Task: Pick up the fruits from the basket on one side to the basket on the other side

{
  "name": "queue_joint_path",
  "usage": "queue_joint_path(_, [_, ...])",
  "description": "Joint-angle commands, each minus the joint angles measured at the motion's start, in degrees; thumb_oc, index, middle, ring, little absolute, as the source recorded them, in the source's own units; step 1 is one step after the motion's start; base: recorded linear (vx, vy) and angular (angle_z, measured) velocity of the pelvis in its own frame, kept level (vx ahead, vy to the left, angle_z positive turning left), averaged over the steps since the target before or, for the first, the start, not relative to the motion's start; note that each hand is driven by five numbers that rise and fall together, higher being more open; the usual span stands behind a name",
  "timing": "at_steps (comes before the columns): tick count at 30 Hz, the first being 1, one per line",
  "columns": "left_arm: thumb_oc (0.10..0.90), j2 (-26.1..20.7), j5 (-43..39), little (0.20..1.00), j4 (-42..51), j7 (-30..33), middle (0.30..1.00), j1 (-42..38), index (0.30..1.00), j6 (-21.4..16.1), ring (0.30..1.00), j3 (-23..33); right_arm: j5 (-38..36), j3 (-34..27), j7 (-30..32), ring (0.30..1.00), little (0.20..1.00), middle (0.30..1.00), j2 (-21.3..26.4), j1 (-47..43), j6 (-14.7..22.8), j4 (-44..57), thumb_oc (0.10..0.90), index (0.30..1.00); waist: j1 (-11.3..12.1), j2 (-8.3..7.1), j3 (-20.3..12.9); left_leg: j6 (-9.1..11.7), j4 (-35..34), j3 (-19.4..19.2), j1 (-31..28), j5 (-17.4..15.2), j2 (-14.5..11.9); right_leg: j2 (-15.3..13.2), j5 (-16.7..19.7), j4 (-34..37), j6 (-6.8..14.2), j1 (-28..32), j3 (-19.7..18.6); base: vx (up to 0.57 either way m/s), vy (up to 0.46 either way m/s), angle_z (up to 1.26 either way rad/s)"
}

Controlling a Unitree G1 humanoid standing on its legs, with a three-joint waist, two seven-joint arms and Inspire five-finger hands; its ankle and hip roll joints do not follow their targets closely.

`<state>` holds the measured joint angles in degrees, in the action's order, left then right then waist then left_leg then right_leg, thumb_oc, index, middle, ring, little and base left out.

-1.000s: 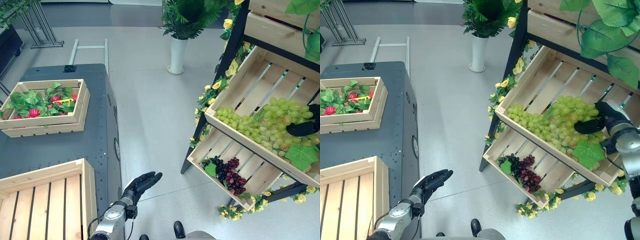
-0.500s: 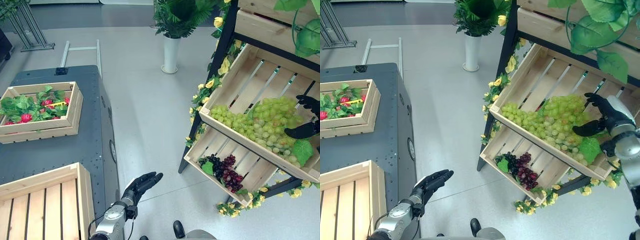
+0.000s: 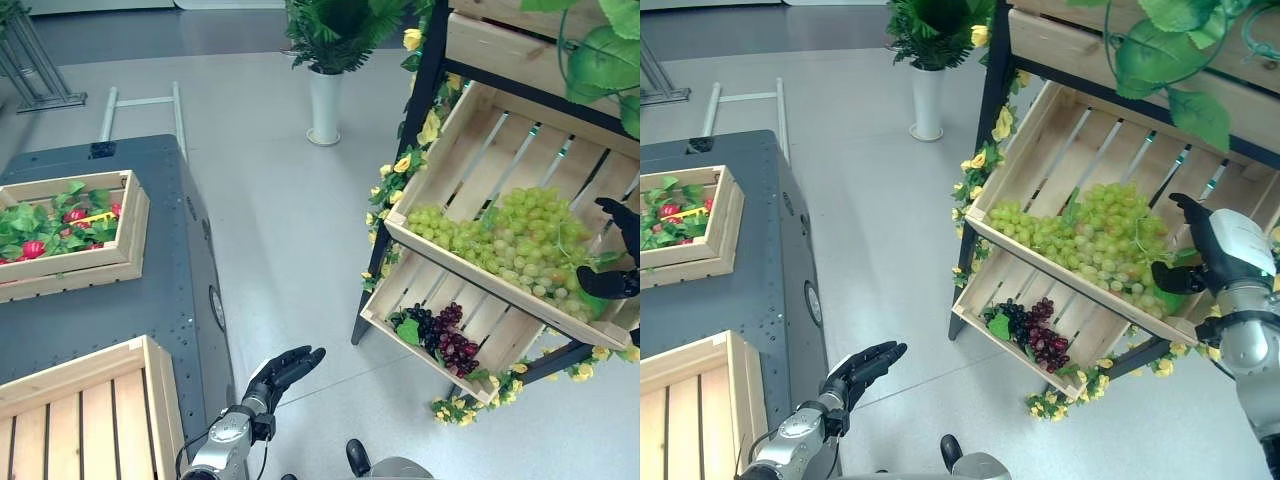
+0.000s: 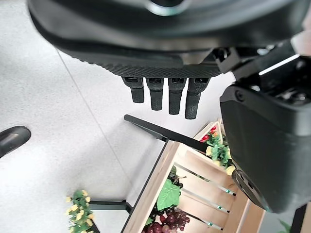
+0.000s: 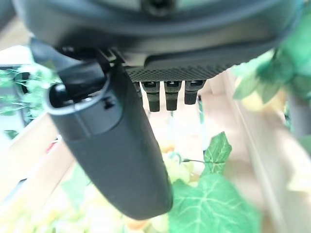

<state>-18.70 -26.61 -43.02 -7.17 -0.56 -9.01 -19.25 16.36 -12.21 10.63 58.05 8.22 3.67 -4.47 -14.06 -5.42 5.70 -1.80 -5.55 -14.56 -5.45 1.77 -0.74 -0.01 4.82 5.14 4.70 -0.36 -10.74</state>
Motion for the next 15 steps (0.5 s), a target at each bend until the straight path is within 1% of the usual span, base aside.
queue_joint_path(1, [0.800,1.53,-0.15,0.900,1.90,-0.44,0.900,-2.25,0.900,-5.72,0.900,1.60,7.84,-9.88,10.00,0.900,0.900,0.900,0.30,-1.67,8.03,7.07,0.800,0.900,0.92,0.91,-3.93,-0.70,0.55,2.77,-1.28,-7.65,0.73,3.00,-1.40,-0.75,0.82,1.79,0.78,0.00,0.000,0.00])
queue_joint_path(2, [0.800,1.65,-0.08,0.900,1.83,-0.44,0.900,-2.19,0.900,-5.60,0.900,1.62,8.13,-10.13,10.11,0.900,0.900,0.900,-0.10,-1.19,8.60,7.89,0.800,0.900,0.92,0.98,-3.93,-0.72,0.55,2.75,-1.32,-7.68,0.73,3.01,-1.44,-0.80,0.84,1.78,0.73,0.01,0.011,-0.04])
queue_joint_path(4, [0.800,2.27,0.87,0.900,1.27,-0.35,0.900,-1.91,0.900,-5.22,0.900,1.76,10.08,-9.90,11.45,0.900,0.900,0.900,-2.53,0.13,11.77,12.39,0.800,0.900,0.88,1.41,-3.92,-0.85,0.55,2.81,-1.44,-7.85,0.83,2.95,-1.57,-0.84,0.95,1.82,0.57,0.01,0.002,-0.07])
queue_joint_path(5, [0.800,2.57,1.34,0.900,0.86,-0.27,0.900,-1.88,0.900,-5.18,0.900,1.70,11.35,-9.28,11.84,0.900,0.900,0.900,-3.47,0.25,12.70,13.76,0.800,0.900,0.78,1.61,-3.77,-0.93,0.55,2.99,-1.66,-8.10,0.87,2.91,-1.77,-0.78,1.04,2.08,0.65,-0.02,-0.009,-0.03])
queue_joint_path(7, [0.800,3.20,2.13,0.900,-0.64,0.42,0.900,-1.91,0.900,-5.24,0.900,1.29,13.94,-5.92,12.78,0.900,0.900,0.900,-5.75,-0.16,14.73,17.25,0.800,0.900,0.88,1.94,-3.53,-1.10,0.55,3.18,-1.61,-8.11,1.07,2.84,-1.83,-0.74,1.07,2.03,0.52,-0.02,-0.007,-0.01])
queue_joint_path(8, [0.800,3.29,2.16,0.900,-0.92,0.57,0.900,-1.97,0.900,-5.29,0.900,1.25,14.31,-5.19,12.98,0.900,0.900,0.900,-6.19,-0.29,14.90,17.69,0.800,0.900,0.96,1.94,-3.55,-1.08,0.55,3.11,-1.49,-7.94,1.12,2.81,-1.72,-0.75,1.04,1.87,0.48,0.00,0.000,0.00])
queue_joint_path(9, [0.800,3.63,1.62,0.900,-1.93,0.78,0.900,-2.08,0.900,-5.22,0.900,1.20,14.14,-2.94,12.88,0.900,0.900,0.900,-7.44,-0.64,16.07,18.63,0.800,0.900,1.03,2.13,-3.52,-1.14,0.55,3.18,-1.59,-7.98,1.24,2.75,-1.84,-0.75,1.05,1.97,0.72,0.00,0.000,0.00])
queue_joint_path(11, [0.800,4.32,0.94,0.900,-3.94,0.80,0.900,-2.09,0.900,-6.14,0.900,1.40,13.40,-0.38,12.96,0.900,0.900,0.900,-8.88,-1.14,17.81,18.81,0.800,0.900,1.11,2.32,-3.59,-1.22,0.55,3.11,-1.70,-8.00,1.32,2.71,-1.83,-0.66,0.99,2.11,0.75,0.00,0.000,0.00])
queue_joint_path(12, [0.800,4.47,0.89,0.900,-4.31,0.76,0.900,-2.16,0.900,-6.34,0.900,1.47,13.33,0.27,13.13,0.900,0.900,0.900,-9.28,-1.22,18.08,18.68,0.800,0.900,1.11,2.35,-3.60,-1.22,0.55,3.10,-1.74,-8.02,1.33,2.70,-1.85,-0.63,0.98,2.16,0.79,0.00,0.000,0.00])
queue_joint_path(14, [0.800,5.37,0.11,0.900,-5.91,0.68,0.900,-2.30,0.900,-7.34,0.900,1.32,10.99,4.40,12.60,0.900,0.900,0.900,-12.19,-1.99,20.50,18.06,0.800,0.900,1.26,2.60,-3.70,-1.24,0.55,3.25,-1.91,-8.07,1.48,2.63,-1.94,-0.57,0.89,2.37,1.06,0.00,0.000,0.00])
queue_joint_path(15, [0.800,5.78,0.13,0.900,-6.52,0.58,0.900,-2.26,0.900,-7.89,0.900,1.17,11.11,6.38,11.79,0.900,0.900,0.900,-13.36,-2.28,20.81,18.00,0.800,0.900,1.24,2.74,-3.58,-1.25,0.55,3.46,-2.12,-8.18,1.51,2.57,-2.11,-0.60,0.86,2.62,1.27,0.00,0.000,0.00])
